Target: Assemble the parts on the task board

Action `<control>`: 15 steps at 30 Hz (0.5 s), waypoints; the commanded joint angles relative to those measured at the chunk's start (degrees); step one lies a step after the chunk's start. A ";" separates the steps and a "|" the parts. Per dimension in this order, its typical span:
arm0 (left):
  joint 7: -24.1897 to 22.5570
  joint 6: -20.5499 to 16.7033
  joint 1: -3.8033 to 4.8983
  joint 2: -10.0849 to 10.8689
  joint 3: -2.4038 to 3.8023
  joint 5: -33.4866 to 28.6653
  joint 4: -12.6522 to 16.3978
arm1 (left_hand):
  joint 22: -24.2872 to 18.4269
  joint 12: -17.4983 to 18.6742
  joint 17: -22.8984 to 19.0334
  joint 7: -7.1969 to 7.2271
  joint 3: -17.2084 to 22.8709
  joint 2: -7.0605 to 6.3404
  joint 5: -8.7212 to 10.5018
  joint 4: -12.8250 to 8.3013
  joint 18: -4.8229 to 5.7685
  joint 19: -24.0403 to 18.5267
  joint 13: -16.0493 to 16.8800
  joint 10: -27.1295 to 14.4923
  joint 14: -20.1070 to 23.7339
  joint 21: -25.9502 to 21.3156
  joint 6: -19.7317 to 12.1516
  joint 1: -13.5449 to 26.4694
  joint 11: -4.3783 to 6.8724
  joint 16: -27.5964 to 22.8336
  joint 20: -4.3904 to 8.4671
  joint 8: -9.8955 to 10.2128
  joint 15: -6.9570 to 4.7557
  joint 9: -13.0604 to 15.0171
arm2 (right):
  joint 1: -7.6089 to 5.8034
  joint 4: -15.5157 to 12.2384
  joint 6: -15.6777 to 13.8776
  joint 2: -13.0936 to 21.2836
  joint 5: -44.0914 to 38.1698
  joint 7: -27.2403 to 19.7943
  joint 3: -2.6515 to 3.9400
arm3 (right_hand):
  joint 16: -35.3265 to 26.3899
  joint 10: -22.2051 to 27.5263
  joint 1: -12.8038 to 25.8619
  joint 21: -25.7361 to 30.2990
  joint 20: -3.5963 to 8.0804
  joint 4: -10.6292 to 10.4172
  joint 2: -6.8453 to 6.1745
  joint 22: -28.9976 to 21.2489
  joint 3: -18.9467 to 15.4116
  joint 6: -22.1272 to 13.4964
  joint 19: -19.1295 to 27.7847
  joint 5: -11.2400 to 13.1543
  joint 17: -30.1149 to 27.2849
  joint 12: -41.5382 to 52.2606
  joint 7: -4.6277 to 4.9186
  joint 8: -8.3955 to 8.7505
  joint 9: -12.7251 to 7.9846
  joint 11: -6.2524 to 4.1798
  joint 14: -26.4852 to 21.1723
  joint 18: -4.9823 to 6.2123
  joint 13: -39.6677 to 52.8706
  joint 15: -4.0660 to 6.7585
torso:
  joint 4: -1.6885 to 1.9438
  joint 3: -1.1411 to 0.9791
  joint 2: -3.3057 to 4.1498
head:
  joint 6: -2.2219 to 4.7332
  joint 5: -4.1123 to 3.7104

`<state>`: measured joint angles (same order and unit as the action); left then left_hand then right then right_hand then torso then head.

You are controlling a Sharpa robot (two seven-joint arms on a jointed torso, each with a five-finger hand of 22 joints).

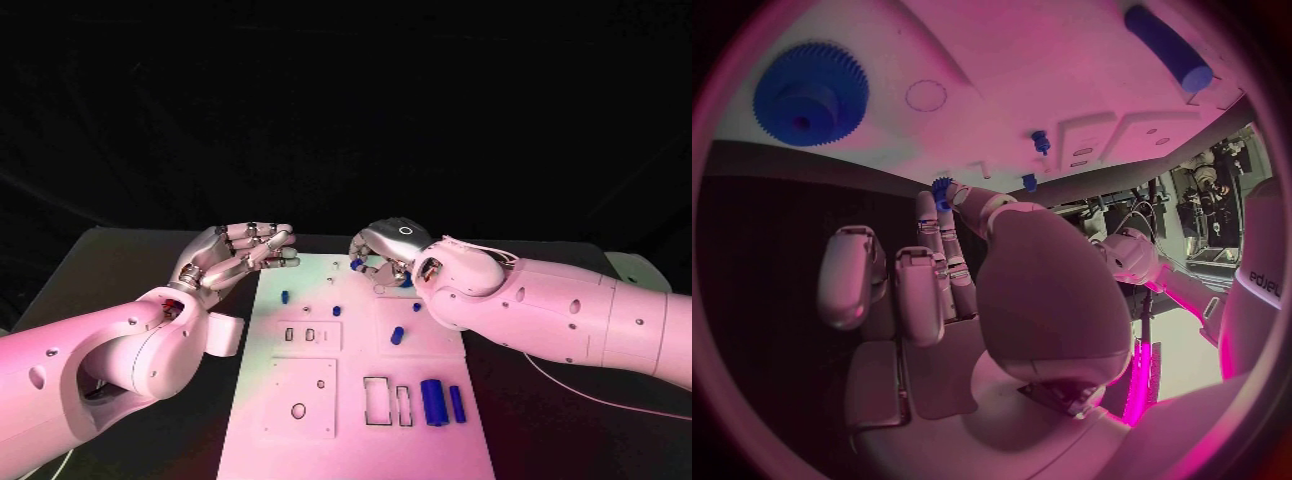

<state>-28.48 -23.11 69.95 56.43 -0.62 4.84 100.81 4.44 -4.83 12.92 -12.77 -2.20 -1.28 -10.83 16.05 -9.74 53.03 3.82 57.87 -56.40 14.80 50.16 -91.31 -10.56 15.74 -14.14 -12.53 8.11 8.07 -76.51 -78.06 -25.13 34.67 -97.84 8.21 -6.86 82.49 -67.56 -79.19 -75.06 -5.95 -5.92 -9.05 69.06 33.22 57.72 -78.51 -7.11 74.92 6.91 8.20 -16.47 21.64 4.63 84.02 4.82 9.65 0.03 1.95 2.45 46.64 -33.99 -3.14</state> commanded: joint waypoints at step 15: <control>-0.08 1.33 0.11 -0.74 0.06 -0.18 -0.05 | -0.08 0.40 0.08 -1.18 0.22 0.15 -0.30 0.10 -0.79 0.10 -0.04 -0.35 0.34 -0.26 -0.54 -0.54 -0.27 -0.29 -0.19 0.28 0.03 -0.10 | -0.04 4.74 -1.53 -4.66 -0.61 0.13 0.07 | 0.41 -0.46 0.70 -0.51 -0.10 0.03 -0.27 0.53 0.37 0.37 -0.62 -0.41 2.61 -0.41 -0.07 -0.44 0.32 -0.06 3.56 -0.48 -0.03 -0.14 | 0.73 0.27 0.42 | 0.00 -0.14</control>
<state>-28.32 -22.90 69.98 55.85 -0.61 4.81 100.72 4.44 -4.83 12.91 -12.77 -2.20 -1.28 -10.83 16.05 -9.73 53.03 3.83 57.65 -56.40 14.80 50.16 -91.31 -10.77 15.74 -14.14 -12.54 8.10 8.02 -76.55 -73.70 -26.96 30.17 -98.04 8.41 -6.81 82.71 -67.61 -78.87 -75.34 -6.15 -5.92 -9.37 69.51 33.21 57.81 -78.71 -7.38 74.92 6.81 8.09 -16.75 21.96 4.64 84.02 4.83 9.61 0.03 2.45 2.57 46.98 -33.99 -3.15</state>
